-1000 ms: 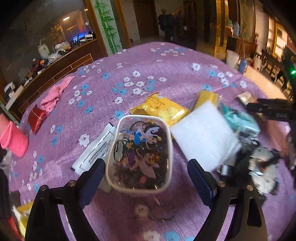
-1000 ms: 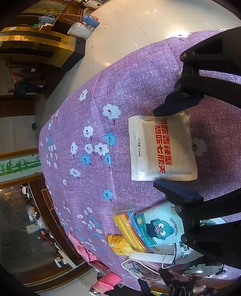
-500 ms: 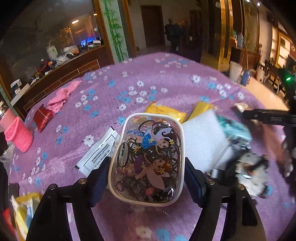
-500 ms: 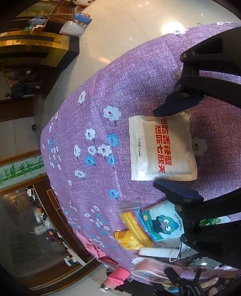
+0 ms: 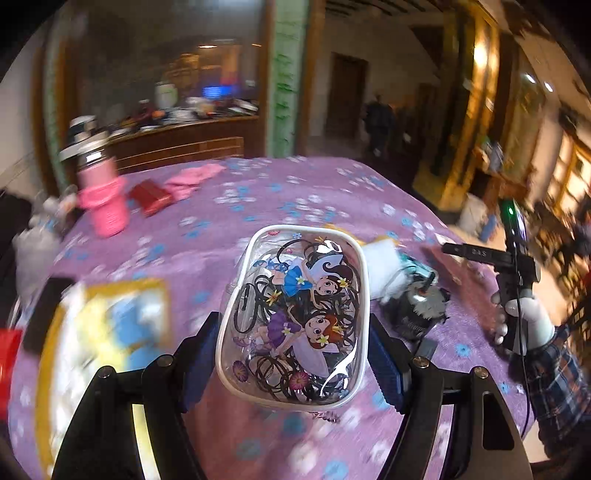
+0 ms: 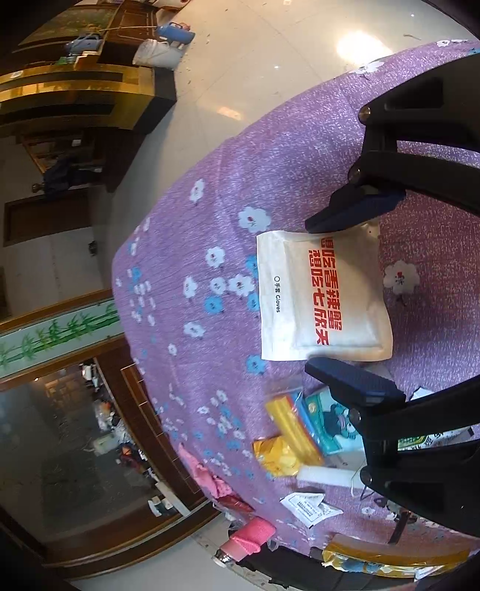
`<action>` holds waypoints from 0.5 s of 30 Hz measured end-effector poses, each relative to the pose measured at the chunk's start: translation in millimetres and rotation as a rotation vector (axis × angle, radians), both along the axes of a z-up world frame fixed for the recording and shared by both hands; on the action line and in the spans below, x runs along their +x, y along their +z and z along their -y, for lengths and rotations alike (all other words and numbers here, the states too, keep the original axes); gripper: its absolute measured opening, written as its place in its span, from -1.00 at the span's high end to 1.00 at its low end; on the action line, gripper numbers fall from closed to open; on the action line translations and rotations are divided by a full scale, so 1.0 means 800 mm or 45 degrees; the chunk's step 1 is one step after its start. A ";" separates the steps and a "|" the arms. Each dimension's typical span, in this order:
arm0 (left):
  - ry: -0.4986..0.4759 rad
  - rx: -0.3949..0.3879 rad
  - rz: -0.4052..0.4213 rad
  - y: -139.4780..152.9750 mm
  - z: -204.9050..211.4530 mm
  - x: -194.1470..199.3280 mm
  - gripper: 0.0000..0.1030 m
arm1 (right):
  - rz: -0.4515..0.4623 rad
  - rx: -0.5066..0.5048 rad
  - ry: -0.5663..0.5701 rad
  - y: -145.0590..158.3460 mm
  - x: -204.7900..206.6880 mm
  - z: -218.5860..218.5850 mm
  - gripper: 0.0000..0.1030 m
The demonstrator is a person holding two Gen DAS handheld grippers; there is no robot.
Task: Organize soft objects
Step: 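Carry the bag into the box with right tool while left tool drops the cartoon pouch there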
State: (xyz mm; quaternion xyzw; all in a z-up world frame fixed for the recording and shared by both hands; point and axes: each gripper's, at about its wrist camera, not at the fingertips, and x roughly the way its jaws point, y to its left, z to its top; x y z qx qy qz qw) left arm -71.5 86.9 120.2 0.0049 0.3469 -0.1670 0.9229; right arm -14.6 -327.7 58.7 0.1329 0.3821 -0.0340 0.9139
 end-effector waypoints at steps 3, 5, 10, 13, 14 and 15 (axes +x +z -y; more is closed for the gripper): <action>0.131 -0.017 0.000 -0.002 -0.055 -0.024 -0.52 | 0.051 -0.016 0.020 0.010 -0.005 -0.009 -0.32; 0.242 -0.037 -0.016 -0.007 -0.100 -0.036 -0.52 | 0.094 -0.049 0.032 0.022 -0.011 -0.019 -0.32; 0.444 -0.057 -0.069 -0.018 -0.185 -0.046 -0.52 | 0.154 -0.051 0.113 0.061 -0.042 -0.050 -0.32; 0.504 -0.052 -0.098 -0.032 -0.210 -0.038 -0.52 | 0.176 -0.068 0.220 0.089 -0.061 -0.091 -0.32; 0.517 -0.056 -0.111 -0.038 -0.217 -0.032 -0.52 | 0.178 -0.071 0.251 0.094 -0.064 -0.103 -0.32; 0.523 -0.066 -0.126 -0.044 -0.221 -0.025 -0.52 | 0.180 -0.072 0.284 0.098 -0.068 -0.116 -0.32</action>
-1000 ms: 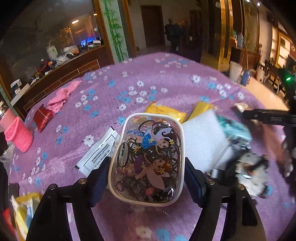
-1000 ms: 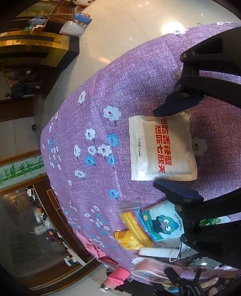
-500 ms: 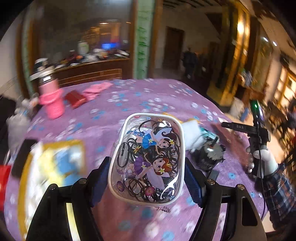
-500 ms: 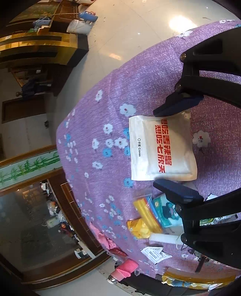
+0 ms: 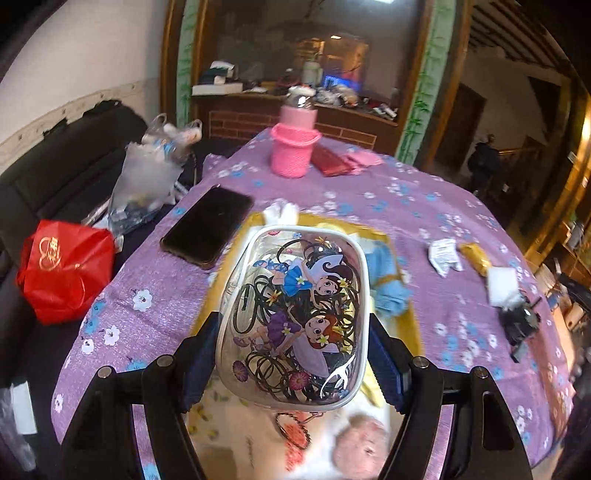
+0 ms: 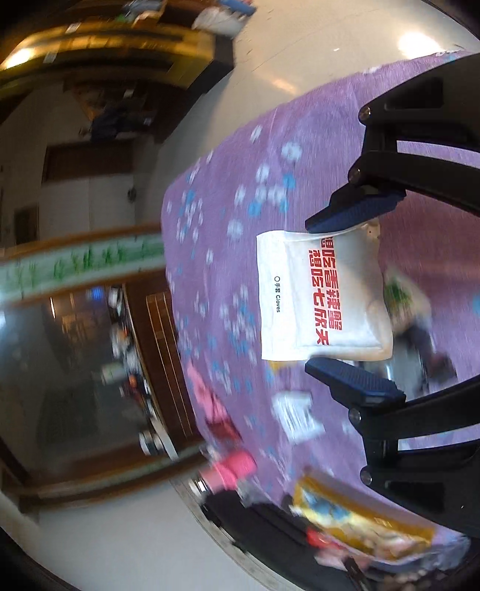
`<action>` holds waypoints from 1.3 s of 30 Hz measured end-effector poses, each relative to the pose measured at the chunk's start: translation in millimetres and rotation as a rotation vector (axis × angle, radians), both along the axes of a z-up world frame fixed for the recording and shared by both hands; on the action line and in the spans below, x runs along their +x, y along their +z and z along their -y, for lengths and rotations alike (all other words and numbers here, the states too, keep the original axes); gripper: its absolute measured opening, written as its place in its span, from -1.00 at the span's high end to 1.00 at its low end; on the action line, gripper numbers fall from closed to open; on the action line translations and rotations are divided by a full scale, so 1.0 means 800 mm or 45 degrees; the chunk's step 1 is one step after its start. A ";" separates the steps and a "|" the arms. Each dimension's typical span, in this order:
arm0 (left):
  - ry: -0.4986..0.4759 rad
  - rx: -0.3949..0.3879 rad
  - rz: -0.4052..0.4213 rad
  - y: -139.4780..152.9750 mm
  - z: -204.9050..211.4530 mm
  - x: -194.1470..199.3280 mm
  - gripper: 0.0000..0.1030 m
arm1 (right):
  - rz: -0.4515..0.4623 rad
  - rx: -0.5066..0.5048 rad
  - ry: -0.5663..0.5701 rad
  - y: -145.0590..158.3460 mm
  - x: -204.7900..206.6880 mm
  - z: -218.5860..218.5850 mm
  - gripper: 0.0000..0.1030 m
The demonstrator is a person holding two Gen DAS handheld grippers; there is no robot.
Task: Organize soft objects
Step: 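Carry the bag into the box with right tool while left tool drops the cartoon pouch there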
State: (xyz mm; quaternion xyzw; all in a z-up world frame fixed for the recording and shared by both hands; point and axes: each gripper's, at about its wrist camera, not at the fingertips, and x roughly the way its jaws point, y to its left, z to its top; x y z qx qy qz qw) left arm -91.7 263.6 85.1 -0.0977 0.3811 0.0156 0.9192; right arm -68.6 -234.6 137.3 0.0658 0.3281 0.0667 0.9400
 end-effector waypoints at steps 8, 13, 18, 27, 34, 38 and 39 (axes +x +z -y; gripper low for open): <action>0.014 -0.048 -0.110 -0.030 -0.010 0.056 -0.52 | -0.041 -0.026 0.310 0.008 -0.015 -0.146 -0.32; 0.056 -0.063 -0.183 -0.045 -0.018 0.077 -0.58 | -0.081 -0.051 0.503 -0.004 -0.023 -0.245 -0.32; 0.057 -0.224 -0.192 -0.050 -0.036 0.072 -0.60 | -0.122 -0.103 0.702 -0.020 -0.037 -0.343 -0.33; 0.065 -0.394 0.052 -0.006 -0.068 -0.008 -0.78 | -0.168 -0.252 0.895 -0.062 -0.057 -0.452 -0.33; 0.081 -0.366 0.108 -0.001 -0.077 -0.036 -0.78 | -0.205 -0.321 0.889 -0.087 -0.053 -0.473 -0.38; 0.116 -0.321 0.158 0.005 -0.075 -0.048 -0.79 | -0.186 -0.398 0.860 -0.092 -0.056 -0.482 -0.50; 0.125 -0.307 0.169 0.006 -0.073 -0.051 -0.80 | -0.190 -0.410 0.859 -0.094 -0.056 -0.483 -0.52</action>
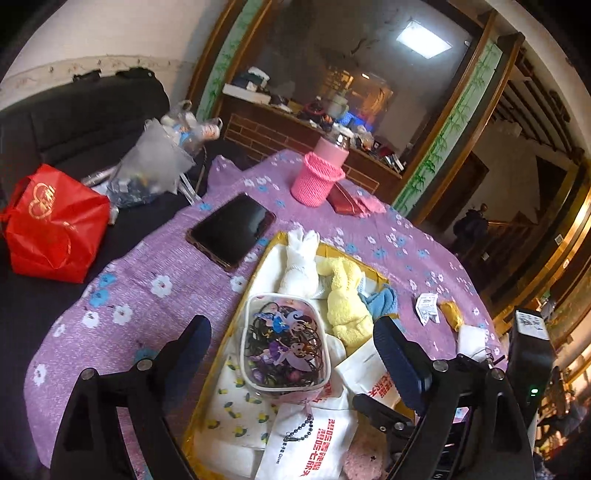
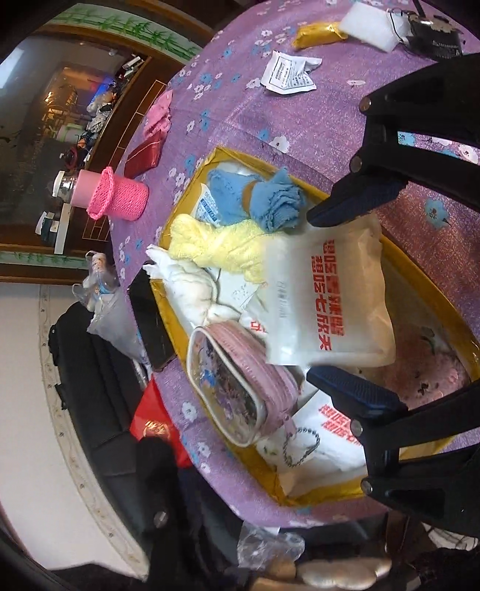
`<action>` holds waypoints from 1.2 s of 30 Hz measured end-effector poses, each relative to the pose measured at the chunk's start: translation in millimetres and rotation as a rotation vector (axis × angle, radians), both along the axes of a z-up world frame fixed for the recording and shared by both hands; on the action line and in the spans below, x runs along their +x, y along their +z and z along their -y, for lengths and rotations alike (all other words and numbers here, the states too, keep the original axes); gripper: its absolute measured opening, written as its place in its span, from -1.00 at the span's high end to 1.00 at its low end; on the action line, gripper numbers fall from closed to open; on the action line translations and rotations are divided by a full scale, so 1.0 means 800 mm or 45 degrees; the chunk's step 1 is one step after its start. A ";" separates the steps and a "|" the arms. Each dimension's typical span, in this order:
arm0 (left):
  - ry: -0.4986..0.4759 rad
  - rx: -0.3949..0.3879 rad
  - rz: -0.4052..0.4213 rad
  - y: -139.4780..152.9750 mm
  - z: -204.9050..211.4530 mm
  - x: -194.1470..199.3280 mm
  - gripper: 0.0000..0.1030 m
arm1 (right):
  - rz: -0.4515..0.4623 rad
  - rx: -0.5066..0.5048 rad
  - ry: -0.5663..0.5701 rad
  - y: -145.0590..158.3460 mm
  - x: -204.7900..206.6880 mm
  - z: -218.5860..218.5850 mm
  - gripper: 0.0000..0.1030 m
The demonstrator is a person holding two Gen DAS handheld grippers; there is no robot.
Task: Organize soft objects
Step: 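Carry the bag into the box with right tool while left tool drops the cartoon pouch there, then withdraw both tools from the box toward the remaining packs and foam sheet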
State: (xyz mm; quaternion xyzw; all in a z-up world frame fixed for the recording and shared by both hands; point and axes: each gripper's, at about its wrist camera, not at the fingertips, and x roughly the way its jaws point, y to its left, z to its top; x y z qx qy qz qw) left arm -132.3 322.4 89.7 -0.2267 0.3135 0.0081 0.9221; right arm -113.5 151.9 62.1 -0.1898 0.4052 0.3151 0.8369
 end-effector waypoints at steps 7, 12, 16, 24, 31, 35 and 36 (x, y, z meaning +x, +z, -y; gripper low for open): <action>0.106 0.129 0.011 0.003 0.007 -0.019 -0.81 | 0.019 0.025 0.020 0.006 -0.008 0.005 -0.53; 0.149 0.273 0.018 0.010 0.031 -0.026 -0.82 | 0.024 0.112 -0.010 0.021 -0.014 0.032 -0.55; 0.133 0.388 0.023 0.016 0.059 -0.030 -0.83 | 0.025 0.173 -0.055 0.029 -0.018 0.064 -0.56; 0.049 0.518 0.001 0.019 0.125 -0.027 -0.83 | 0.041 0.248 -0.164 0.038 -0.025 0.140 -0.57; -0.037 0.602 -0.006 0.023 0.184 -0.023 -0.83 | 0.065 0.295 -0.295 0.043 -0.021 0.216 -0.58; -0.105 0.653 -0.013 0.023 0.221 -0.016 -0.83 | 0.078 0.325 -0.391 0.049 -0.012 0.270 -0.58; -0.123 0.664 -0.015 0.022 0.231 -0.014 -0.83 | 0.080 0.332 -0.407 0.050 -0.011 0.279 -0.58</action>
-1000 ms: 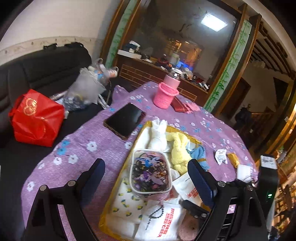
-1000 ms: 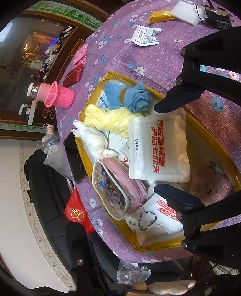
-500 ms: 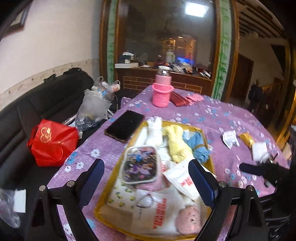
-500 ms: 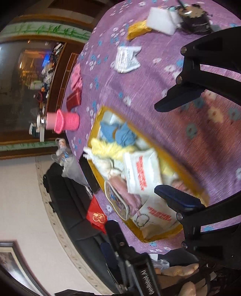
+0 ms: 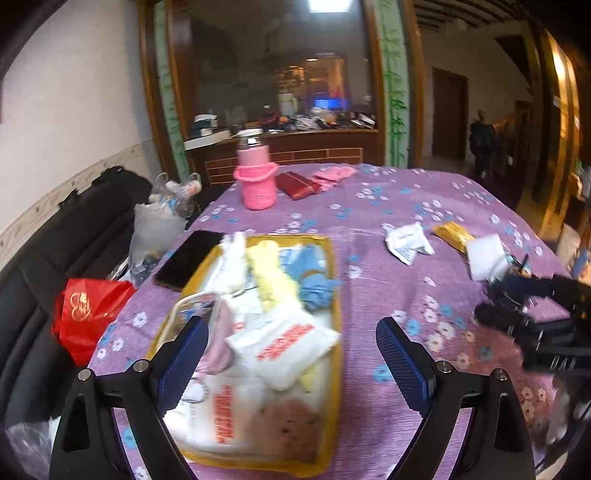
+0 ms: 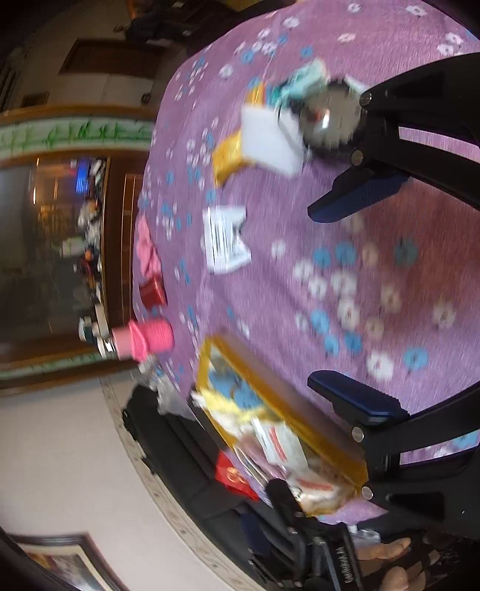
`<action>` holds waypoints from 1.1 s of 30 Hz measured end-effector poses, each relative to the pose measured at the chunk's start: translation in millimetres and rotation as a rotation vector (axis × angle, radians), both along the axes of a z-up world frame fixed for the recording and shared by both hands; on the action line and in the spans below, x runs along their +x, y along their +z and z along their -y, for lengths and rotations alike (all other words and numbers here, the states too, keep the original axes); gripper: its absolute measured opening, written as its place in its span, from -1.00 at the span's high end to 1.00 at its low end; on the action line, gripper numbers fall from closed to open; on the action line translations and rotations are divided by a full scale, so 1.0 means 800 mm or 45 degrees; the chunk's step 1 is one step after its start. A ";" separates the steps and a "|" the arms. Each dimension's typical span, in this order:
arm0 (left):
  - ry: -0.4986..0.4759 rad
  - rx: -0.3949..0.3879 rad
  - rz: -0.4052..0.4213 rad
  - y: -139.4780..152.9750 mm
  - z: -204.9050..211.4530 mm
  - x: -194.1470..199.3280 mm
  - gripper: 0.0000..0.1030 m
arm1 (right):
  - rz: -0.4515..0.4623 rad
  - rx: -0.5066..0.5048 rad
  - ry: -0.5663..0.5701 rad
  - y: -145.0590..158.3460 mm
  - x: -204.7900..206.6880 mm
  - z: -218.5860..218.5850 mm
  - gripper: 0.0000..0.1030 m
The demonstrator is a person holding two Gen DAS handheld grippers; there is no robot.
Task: Organize soft objects
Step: 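Withdraw both tools from the box toward the remaining packs and foam sheet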
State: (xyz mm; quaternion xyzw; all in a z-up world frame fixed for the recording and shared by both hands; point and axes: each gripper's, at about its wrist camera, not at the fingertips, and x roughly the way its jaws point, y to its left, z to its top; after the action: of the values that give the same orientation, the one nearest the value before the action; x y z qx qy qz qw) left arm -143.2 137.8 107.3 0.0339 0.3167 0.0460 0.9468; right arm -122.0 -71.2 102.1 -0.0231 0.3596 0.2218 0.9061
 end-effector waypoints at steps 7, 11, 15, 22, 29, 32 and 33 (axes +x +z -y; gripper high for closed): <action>-0.109 0.042 -0.056 -0.011 0.061 0.020 -0.83 | 0.030 0.043 -0.160 0.016 0.014 0.089 -0.62; -0.171 0.068 -0.110 -0.025 0.096 0.039 -0.83 | 0.038 0.058 -0.234 0.019 0.026 0.126 -0.65; -0.226 0.091 -0.164 -0.041 0.127 0.053 -0.83 | 0.034 0.062 -0.279 0.017 0.040 0.149 -0.65; -0.297 0.127 -0.239 -0.065 0.165 0.072 -0.83 | 0.018 0.075 -0.333 0.015 0.070 0.174 -0.65; -0.325 0.118 -0.325 -0.089 0.179 0.091 -0.83 | 0.011 0.068 -0.397 0.018 0.107 0.186 -0.65; -0.321 0.112 -0.359 -0.100 0.180 0.098 -0.83 | -0.007 0.094 -0.431 0.012 0.121 0.196 -0.65; -0.318 0.109 -0.370 -0.103 0.180 0.101 -0.83 | -0.014 0.103 -0.439 0.009 0.124 0.199 -0.65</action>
State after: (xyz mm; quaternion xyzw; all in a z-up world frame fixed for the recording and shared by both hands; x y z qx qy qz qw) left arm -62.6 -6.0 25.1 0.1194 0.4412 -0.0639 0.8871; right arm -22.5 -230.2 109.6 0.0767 0.3540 0.0774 0.9289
